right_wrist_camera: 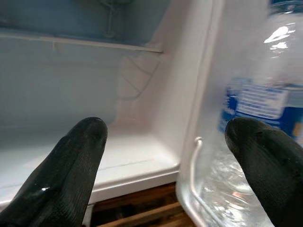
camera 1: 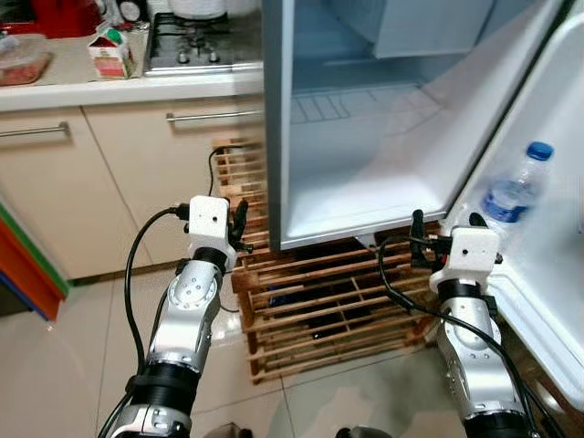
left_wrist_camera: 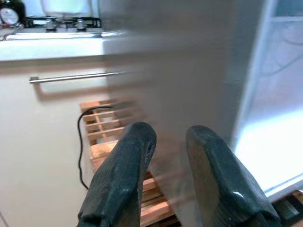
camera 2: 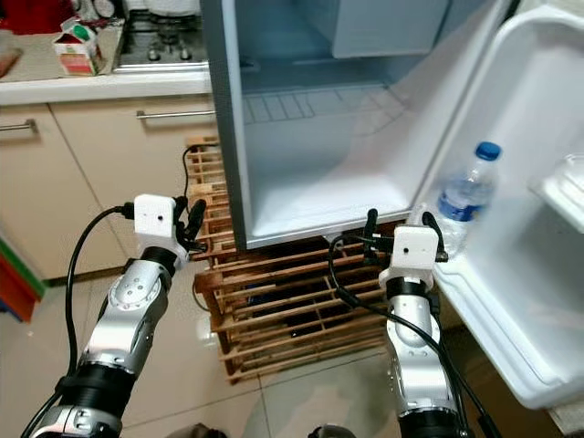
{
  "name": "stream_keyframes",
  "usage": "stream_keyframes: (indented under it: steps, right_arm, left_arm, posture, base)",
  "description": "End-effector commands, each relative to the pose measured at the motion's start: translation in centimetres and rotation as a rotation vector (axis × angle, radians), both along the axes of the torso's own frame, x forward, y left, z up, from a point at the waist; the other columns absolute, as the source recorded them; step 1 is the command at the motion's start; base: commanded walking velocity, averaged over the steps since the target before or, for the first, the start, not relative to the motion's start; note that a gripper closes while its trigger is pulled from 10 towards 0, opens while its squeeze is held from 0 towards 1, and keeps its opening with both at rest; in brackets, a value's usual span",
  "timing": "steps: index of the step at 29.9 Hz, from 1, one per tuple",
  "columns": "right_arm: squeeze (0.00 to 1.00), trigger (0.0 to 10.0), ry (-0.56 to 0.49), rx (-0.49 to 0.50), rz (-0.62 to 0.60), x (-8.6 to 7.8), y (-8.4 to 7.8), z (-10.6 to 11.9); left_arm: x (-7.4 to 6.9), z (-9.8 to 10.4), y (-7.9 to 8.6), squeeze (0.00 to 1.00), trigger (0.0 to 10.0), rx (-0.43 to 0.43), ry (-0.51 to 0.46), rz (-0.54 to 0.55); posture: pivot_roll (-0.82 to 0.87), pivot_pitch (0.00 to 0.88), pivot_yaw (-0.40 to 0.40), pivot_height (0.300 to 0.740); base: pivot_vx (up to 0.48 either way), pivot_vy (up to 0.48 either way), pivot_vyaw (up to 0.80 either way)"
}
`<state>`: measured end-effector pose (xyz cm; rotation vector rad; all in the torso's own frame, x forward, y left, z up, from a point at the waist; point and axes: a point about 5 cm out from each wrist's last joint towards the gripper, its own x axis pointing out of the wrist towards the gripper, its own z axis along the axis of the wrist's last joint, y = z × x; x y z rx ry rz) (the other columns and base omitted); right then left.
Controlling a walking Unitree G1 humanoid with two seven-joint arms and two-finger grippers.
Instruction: Restocking fridge
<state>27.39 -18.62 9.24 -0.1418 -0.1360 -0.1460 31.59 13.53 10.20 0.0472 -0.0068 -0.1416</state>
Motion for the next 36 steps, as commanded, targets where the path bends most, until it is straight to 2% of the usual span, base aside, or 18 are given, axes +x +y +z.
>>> stream_keyframes:
  steps: [1, 8, 21, 29, 32, 34, 36]
  right_arm:
    - [0.00, 10.0, -0.005, -0.013, 0.002, -0.2, -0.2, 0.0]
    - [0.00, 10.0, -0.001, -0.015, -0.004, -0.3, -0.3, -0.1]
    - [0.00, 10.0, 0.010, -0.010, 0.007, -0.3, 0.0, -0.5]
    - [0.00, 10.0, 0.013, -0.014, 0.013, -0.4, 0.0, -0.5]
    - [0.00, 10.0, 0.011, -0.027, 0.037, -0.7, 0.3, -0.6]
    - [0.00, 10.0, 0.036, -0.037, 0.060, -1.6, 0.4, -1.2]
    - [0.00, 10.0, 0.048, -0.041, 0.063, -2.0, 0.3, -1.5]
  left_arm:
    - [0.3, 0.1, -0.3, 0.00, 10.0, 0.005, -0.002, -0.004]
    - [0.3, 0.3, -0.7, 0.00, 10.0, 0.024, -0.014, -0.014]
    - [0.4, 0.1, -0.8, 0.00, 10.0, 0.036, -0.009, 0.005]
    - [0.4, 0.1, -1.0, 0.00, 10.0, 0.042, -0.006, 0.008]
    - [0.5, -0.1, -1.0, 0.00, 10.0, 0.043, 0.007, 0.011]
    - [0.5, -0.1, -1.1, 0.00, 10.0, 0.030, 0.006, -0.003]
    - [0.5, 0.0, -1.1, 0.00, 10.0, 0.062, -0.009, -0.008]
  posture:
    - [-0.08, 0.000, -0.002, 0.736]
    - [-0.08, 0.000, 0.005, 0.736]
    - [-0.07, 0.000, 0.008, 0.736]
    - [-0.08, 0.000, 0.012, 0.736]
    - [-0.08, 0.000, 0.013, 0.736]
    - [-0.08, 0.000, 0.013, 0.736]
    - [-0.09, 0.000, 0.014, 0.736]
  base:
    - [0.000, 0.000, 0.00]
    - [0.000, 0.000, 0.00]
    - [-0.355, 0.000, 0.00]
    - [-0.363, -0.285, 0.00]
    - [-0.101, -0.080, 0.00]
    - [0.000, 0.000, 0.00]
    - [0.000, 0.000, 0.00]
